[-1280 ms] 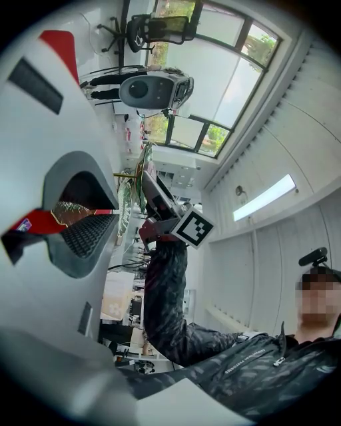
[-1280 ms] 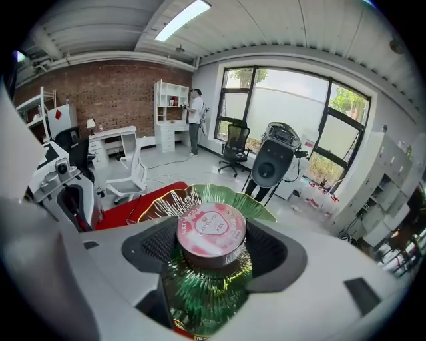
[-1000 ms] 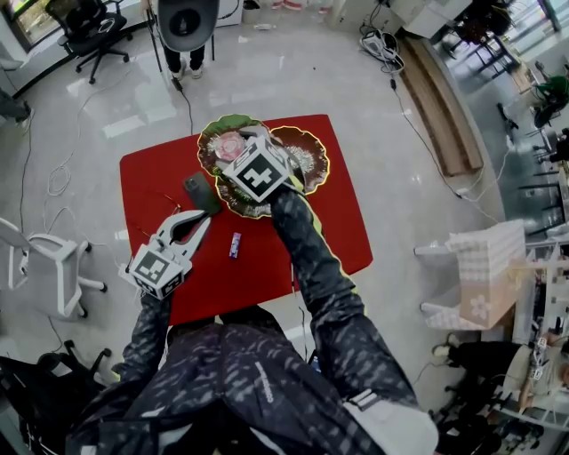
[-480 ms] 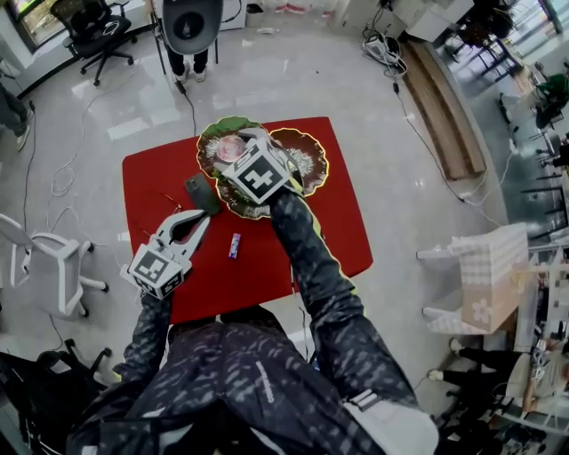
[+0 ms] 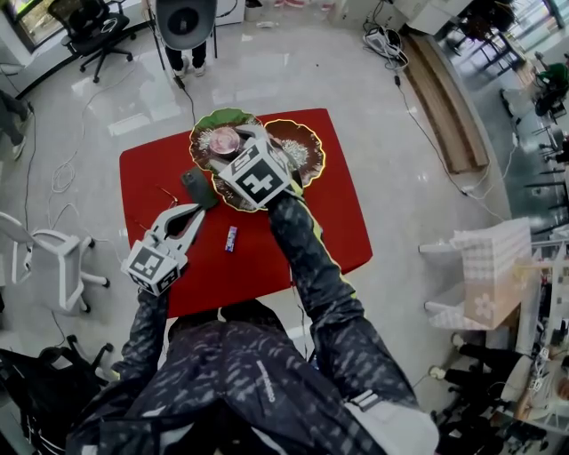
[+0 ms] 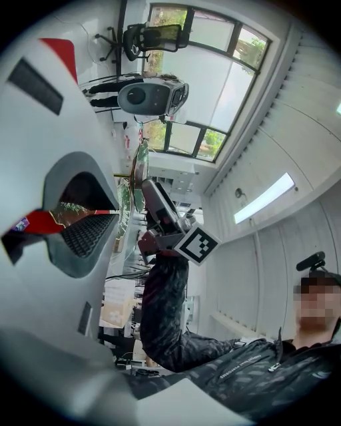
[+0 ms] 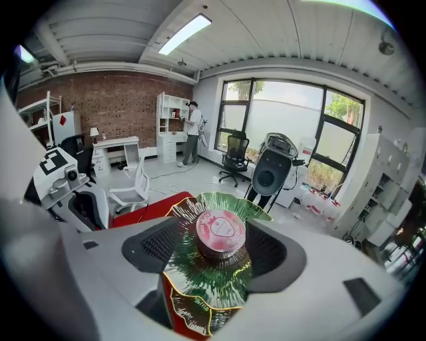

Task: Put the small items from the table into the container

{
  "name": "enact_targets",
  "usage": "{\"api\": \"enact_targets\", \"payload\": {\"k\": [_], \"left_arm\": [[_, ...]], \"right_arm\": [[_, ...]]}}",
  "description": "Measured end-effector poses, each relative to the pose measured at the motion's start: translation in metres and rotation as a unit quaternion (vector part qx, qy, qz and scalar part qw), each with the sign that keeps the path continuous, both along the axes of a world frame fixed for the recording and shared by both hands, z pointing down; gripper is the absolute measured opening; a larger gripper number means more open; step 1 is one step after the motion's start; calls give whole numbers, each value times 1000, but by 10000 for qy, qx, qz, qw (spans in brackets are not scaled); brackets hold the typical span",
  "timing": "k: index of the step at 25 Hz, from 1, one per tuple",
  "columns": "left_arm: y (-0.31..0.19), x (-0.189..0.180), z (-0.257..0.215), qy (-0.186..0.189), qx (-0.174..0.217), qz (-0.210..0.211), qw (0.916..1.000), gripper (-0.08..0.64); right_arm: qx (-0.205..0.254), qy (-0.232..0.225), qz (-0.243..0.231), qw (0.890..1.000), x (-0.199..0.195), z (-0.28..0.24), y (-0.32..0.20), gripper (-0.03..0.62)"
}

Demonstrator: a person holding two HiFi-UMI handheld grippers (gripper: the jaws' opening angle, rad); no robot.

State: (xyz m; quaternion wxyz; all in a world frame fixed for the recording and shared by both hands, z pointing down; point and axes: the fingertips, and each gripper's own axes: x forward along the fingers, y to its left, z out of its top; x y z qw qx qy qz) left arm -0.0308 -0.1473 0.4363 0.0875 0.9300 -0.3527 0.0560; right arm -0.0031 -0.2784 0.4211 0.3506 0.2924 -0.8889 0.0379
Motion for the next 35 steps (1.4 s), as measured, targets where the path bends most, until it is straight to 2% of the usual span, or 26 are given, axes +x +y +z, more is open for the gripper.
{"api": "enact_targets", "payload": {"k": [5,10,19,26,35], "left_arm": [[-1,7,-4,138,51,2,9999,21],[5,8,3,65,-14,50,10000,21],[16,-1,11,74,-132,-35,9999,23],[24,-19,24,91,-245,-118,9996,21],[35,-15,37,59,-327,-41,9994,22]], "right_arm": [[134,-137,30,9998,6,-10,6,319],[244,-215,80,9994,11,-13,24,319],[69,-210,-14,9998,19,9,82,319],[-294,-186,-342,9988,6,51,134,319],[-734,-137,-342,9966,6,90,172,319]]}}
